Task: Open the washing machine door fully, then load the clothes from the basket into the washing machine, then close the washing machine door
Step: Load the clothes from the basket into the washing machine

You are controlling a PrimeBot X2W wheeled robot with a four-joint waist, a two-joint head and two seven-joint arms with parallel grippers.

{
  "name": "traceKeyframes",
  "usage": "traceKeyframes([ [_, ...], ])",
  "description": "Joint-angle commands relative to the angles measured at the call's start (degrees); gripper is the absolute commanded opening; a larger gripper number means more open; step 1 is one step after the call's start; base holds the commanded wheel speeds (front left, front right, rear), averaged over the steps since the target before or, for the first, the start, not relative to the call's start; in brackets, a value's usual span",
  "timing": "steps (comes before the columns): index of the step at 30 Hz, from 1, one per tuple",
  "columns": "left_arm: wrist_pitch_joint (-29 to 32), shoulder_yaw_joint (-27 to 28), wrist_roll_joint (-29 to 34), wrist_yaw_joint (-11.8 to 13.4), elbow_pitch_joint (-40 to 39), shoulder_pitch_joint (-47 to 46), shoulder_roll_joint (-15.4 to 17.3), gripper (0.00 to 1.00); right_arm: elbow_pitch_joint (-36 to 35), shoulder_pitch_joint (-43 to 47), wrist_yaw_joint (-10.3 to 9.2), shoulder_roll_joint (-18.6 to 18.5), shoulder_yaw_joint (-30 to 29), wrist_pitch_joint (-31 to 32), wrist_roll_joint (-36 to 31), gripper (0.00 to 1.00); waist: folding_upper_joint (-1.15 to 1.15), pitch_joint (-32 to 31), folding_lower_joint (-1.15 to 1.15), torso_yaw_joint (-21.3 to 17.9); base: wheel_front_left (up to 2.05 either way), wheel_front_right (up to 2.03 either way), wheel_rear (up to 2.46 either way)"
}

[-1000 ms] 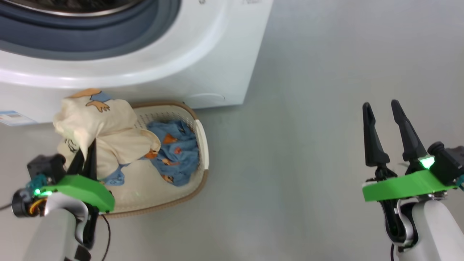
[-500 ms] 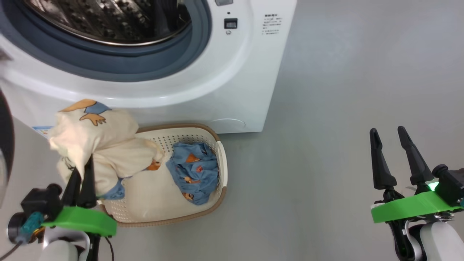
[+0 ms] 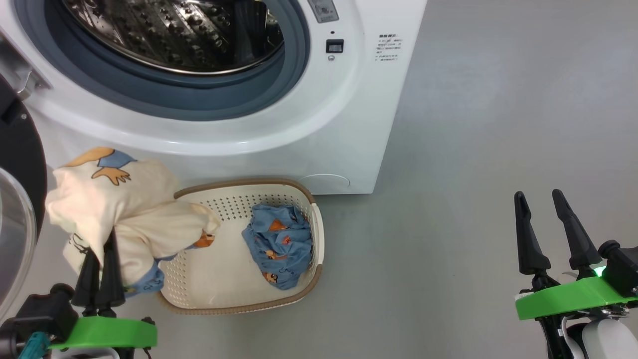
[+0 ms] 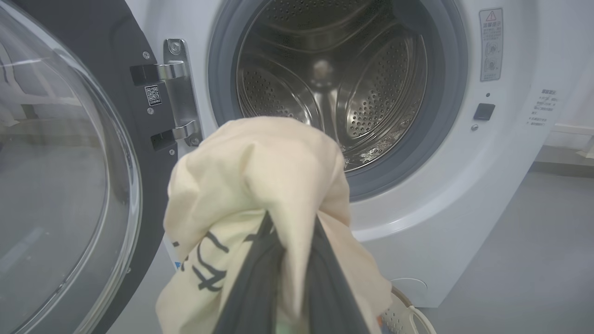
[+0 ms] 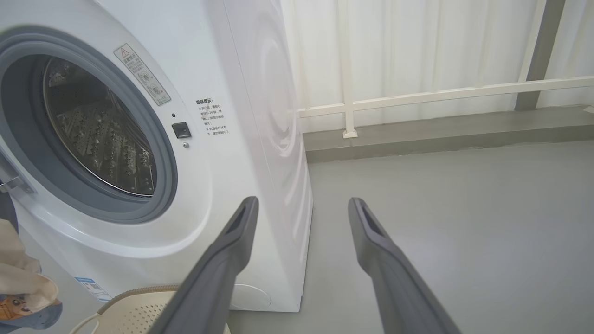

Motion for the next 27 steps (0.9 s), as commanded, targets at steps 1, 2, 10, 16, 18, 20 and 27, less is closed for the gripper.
traceKeyframes([
  [1, -0.4, 2.3, 0.7, -0.3, -2.8, 0.2, 0.8, 0.00, -1.6, -0.1, 0.25, -0.8, 0.8, -0.5, 0.3, 1.00, 0.00, 0.1, 0.01, 0.1, 0.00, 0.00, 0.00],
  [2, -0.4, 2.4, 0.8, -0.3, -3.1, 0.4, 0.7, 0.00, -1.6, 0.0, 0.25, -0.8, 0.9, -0.5, 0.3, 1.00, 0.00, 0.2, 0.01, 0.1, 0.00, 0.00, 0.00],
  [10, -0.4, 2.9, 0.7, -0.6, -4.3, 0.7, 0.2, 0.00, -1.7, -0.1, 0.25, -0.6, 1.1, -0.5, 0.3, 1.00, 0.00, 0.9, 0.01, 0.1, 0.00, 0.00, 0.00],
  [16, -0.4, 2.9, 0.5, -0.8, -3.7, -0.9, 0.3, 0.00, -2.0, -0.9, 0.25, -0.2, 1.2, -0.5, 0.3, 1.00, 0.00, 2.6, 0.01, -0.3, 0.00, 0.00, 0.00],
  [18, -0.4, 2.8, 0.5, -0.8, -3.6, -1.7, 0.4, 0.00, -2.0, -1.2, 0.25, 0.0, 1.3, -0.5, 0.2, 1.00, 0.00, 3.4, 0.01, -0.5, 0.00, 0.00, 0.00],
  [20, -0.4, 2.6, 0.6, -0.8, -3.4, -2.7, 0.6, 0.00, -2.1, -1.5, 0.25, 0.2, 1.4, -0.5, 0.2, 1.00, 0.00, 4.3, 0.01, -0.7, 0.00, 0.00, 0.00],
  [27, -0.4, 2.0, 0.1, -0.9, -2.7, -8.4, 2.0, 0.00, -2.2, -3.0, 0.25, 1.2, 1.9, -0.5, 0.1, 1.00, 0.00, 7.7, 0.01, -2.1, 0.00, 0.00, 0.00],
])
